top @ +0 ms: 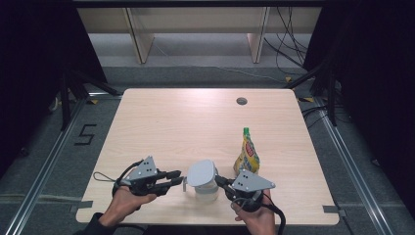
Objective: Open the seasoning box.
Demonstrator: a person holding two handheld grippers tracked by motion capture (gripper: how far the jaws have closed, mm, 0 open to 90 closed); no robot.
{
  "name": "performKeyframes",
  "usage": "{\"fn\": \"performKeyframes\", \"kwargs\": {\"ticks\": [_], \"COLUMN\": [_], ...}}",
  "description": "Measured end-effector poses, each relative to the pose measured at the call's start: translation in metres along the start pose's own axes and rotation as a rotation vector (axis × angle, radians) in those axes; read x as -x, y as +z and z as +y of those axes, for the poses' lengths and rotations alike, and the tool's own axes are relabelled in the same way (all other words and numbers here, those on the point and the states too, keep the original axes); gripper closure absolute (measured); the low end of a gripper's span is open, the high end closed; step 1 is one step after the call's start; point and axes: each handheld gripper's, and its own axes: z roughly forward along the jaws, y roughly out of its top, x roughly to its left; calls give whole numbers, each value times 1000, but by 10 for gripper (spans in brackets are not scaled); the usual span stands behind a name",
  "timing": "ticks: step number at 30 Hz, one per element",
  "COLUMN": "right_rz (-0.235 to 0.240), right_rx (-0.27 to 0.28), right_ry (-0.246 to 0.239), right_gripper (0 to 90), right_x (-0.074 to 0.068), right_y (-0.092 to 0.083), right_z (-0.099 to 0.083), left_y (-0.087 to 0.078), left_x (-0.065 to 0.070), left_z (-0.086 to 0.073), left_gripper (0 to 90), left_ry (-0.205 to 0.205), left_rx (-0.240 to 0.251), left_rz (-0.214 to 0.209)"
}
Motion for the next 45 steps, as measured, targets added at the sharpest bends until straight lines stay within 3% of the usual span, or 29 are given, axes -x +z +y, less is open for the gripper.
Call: {"fn": "performKeyframes", "kwargs": {"ticks": [1,2,6,7,9,14,16,17,19,23,24,27,28,29,30,33,37,42,45], "right_rz": [4,-8,-1,5,0,10,8,18,14,19,18,18,17,28,29,47,53,33,2], "right_rx": [17,17,9,2,4,7,22,18,19,18,17,19,27,20,22,23,23,40,21], "right_ry": [1,-23,-20,-23,-27,-38,-45,-46,-53,-82,-82,-91,-112,-92,-93,-105,-120,-111,-109], "right_gripper": [900,900,900,900,900,900,900,900,900,900,900,900,900,900,900,900,900,868,832], "right_x": [0,1,-2,-2,-4,-7,-10,-11,-12,-17,-18,-22,-21,-23,-24,-31,-36,-32,-28], "right_y": [2,1,2,2,4,6,9,9,10,13,13,17,18,20,21,27,29,17,0], "right_z": [1,2,4,5,7,14,18,19,20,27,28,31,32,33,34,37,38,34,21], "left_y": [-1,-4,-9,-10,-11,-14,-14,-15,-14,-17,-17,-16,-17,-17,-16,-16,-15,-16,-17], "left_x": [2,0,2,0,2,6,7,7,9,11,11,12,11,10,11,10,11,11,11], "left_z": [-3,-7,-25,-27,-35,-48,-52,-54,-58,-61,-61,-60,-59,-60,-60,-61,-61,-61,-61], "left_gripper": [670,650,536,511,487,368,299,292,280,223,221,222,222,222,222,221,221,221,220], "left_ry": [-30,7,-15,0,-41,-32,-62,-65,-92,-101,-96,-103,-102,-93,-110,-95,-109,-100,-67], "left_rx": [-1,-15,-40,-45,-51,-91,-109,-118,-93,-139,-152,-126,-140,-156,-137,-160,-140,-140,-171], "left_rz": [-1,-12,25,32,56,96,106,112,130,187,199,199,199,201,191,212,202,207,213]}}
